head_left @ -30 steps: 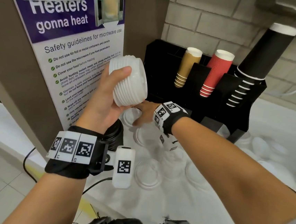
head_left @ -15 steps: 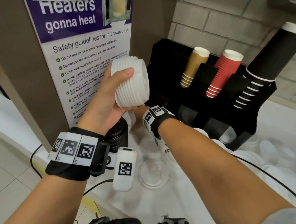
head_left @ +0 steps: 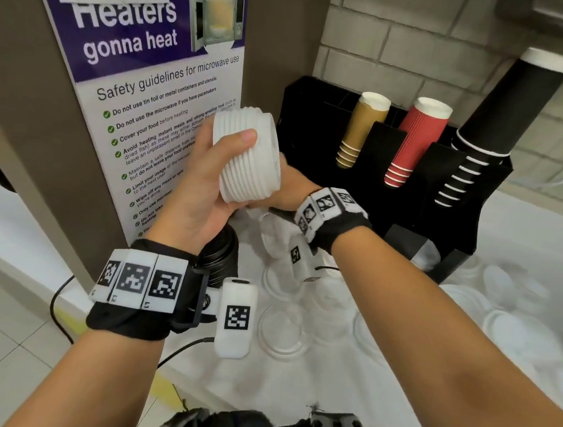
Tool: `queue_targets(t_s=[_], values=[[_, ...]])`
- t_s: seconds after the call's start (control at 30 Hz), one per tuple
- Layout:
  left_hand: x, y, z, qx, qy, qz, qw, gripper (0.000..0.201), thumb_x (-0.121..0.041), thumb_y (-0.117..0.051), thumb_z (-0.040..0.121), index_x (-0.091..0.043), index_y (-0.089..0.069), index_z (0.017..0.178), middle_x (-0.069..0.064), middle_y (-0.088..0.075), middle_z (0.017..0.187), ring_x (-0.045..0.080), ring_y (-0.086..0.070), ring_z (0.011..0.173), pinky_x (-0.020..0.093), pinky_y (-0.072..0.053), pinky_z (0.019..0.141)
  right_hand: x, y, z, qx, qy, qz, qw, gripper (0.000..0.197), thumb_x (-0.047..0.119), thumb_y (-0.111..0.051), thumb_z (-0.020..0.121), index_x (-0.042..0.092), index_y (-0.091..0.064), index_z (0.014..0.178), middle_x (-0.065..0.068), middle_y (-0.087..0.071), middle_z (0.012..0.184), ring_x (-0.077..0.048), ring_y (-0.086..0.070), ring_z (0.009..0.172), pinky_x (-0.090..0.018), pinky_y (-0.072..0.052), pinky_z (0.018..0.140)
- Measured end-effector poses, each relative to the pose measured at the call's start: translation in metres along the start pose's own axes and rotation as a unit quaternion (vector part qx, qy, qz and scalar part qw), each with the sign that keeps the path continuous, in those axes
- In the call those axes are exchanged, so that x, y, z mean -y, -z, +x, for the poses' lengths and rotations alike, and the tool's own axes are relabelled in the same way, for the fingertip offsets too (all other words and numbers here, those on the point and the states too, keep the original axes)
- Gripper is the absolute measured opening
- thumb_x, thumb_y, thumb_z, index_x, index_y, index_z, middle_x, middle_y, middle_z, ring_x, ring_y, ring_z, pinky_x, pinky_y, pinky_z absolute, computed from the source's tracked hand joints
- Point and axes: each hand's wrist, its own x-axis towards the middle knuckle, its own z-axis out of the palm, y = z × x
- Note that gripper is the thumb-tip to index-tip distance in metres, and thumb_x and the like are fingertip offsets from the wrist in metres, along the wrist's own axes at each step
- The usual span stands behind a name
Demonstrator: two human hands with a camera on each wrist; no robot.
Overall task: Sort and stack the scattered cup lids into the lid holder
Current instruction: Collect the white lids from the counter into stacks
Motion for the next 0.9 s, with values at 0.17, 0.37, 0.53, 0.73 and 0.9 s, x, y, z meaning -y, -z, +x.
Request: queue_targets(t_s=[0.17, 0.37, 0.53, 0.73, 0.9], values=[[0.011, 0.0, 0.0, 0.005, 0.014, 0.005, 1.0, 0.079, -0.033, -0.071, 0.069, -0.017, -0.044, 0.141, 0.006, -0.061, 0.121, 0.021, -0.065, 0.105, 0.038, -0.057, 0.072, -0.013, 0.035, -0.061, -0.111, -0.027, 0.293, 0.949, 0.056, 0.027, -0.076, 0.076, 0.023, -0.04, 0.119, -0.001, -0.054, 0.112, -0.016, -0.058, 0.1, -0.031, -0.054, 0.074], [0.034, -0.005, -0.003, 0.029, 0.031, 0.013, 0.999, 0.07, -0.037, -0.076, 0.062, -0.027, -0.051, 0.127, -0.001, -0.062, 0.12, 0.014, -0.065, 0.104, 0.039, -0.056, 0.076, -0.028, 0.039, -0.139, -0.165, 0.025, 0.485, 0.858, 0.043, 0.03, -0.073, 0.073, 0.034, -0.048, 0.108, -0.002, -0.06, 0.103, -0.014, -0.063, 0.088, -0.03, -0.051, 0.072], [0.055, -0.018, -0.005, 0.048, 0.042, 0.028, 0.998, 0.056, -0.032, -0.072, 0.07, -0.027, -0.052, 0.122, -0.009, -0.066, 0.105, 0.009, -0.066, 0.095, 0.03, -0.055, 0.067, -0.025, 0.026, -0.17, -0.13, 0.049, 0.447, 0.884, 0.048, 0.033, -0.074, 0.068, 0.038, -0.05, 0.109, 0.002, -0.06, 0.105, -0.014, -0.062, 0.092, -0.028, -0.053, 0.072], [0.066, -0.021, -0.008, 0.081, 0.05, 0.069, 0.993, 0.072, -0.041, -0.077, 0.06, -0.029, -0.051, 0.126, -0.003, -0.063, 0.112, 0.015, -0.065, 0.099, 0.031, -0.054, 0.067, -0.014, 0.025, -0.177, -0.178, 0.046, 0.381, 0.906, 0.056, 0.04, -0.07, 0.073, 0.034, -0.05, 0.125, -0.004, -0.06, 0.119, -0.019, -0.064, 0.102, -0.037, -0.056, 0.081], [0.069, -0.021, -0.009, 0.118, 0.076, 0.08, 0.987, 0.073, -0.042, -0.077, 0.058, -0.029, -0.052, 0.126, 0.0, -0.062, 0.114, 0.016, -0.065, 0.1, 0.031, -0.054, 0.066, -0.015, 0.029, -0.182, -0.17, 0.053, 0.363, 0.915, 0.06, 0.034, -0.065, 0.075, 0.036, -0.05, 0.133, 0.0, -0.059, 0.126, -0.022, -0.059, 0.113, -0.054, -0.051, 0.093]])
